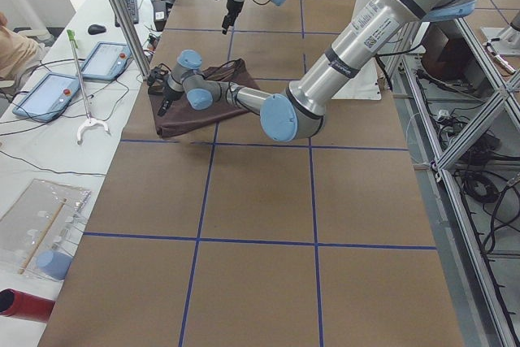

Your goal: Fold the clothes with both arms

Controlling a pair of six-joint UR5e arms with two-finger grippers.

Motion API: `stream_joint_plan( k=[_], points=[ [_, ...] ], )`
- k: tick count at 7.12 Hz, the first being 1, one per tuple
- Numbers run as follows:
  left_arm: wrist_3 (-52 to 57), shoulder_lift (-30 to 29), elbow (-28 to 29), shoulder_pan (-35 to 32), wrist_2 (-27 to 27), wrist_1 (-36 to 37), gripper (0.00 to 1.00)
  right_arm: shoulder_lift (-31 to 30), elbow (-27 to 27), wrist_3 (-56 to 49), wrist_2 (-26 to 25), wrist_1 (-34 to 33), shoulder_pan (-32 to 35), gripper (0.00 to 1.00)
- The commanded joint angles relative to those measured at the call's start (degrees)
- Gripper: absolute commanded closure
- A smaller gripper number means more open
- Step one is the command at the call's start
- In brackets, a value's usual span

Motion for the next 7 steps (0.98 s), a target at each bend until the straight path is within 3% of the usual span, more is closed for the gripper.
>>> stream_joint_plan(
  k=[1,2,3,5,7],
  points=[
    [-0.12,4.94,-8.02,-0.51,-4.27,0.13,0.0,6.85,-9.54,1.36,-0.18,5.12,-0.72,0.03],
    [-0.3,4.95,-8.22,-0.25,-4.27,0.04,0.0,11.31,-17.25,2.15,-0.35,8.64,-1.33,0.17],
    [-0.39,5.39,-8.31,-0.16,-4.27,-0.31,0.0,15.53,-22.37,3.81,-0.7,9.37,-2.73,0.23],
    [-0.39,5.74,-8.4,-0.16,-4.27,-0.31,0.0,16.98,-24.79,3.91,-3.6,9.38,-5.46,0.25],
    [-0.39,5.92,-8.31,-0.07,-4.27,-0.31,0.0,16.9,-26.81,3.82,-4.49,9.38,-6.69,0.36]
  ],
)
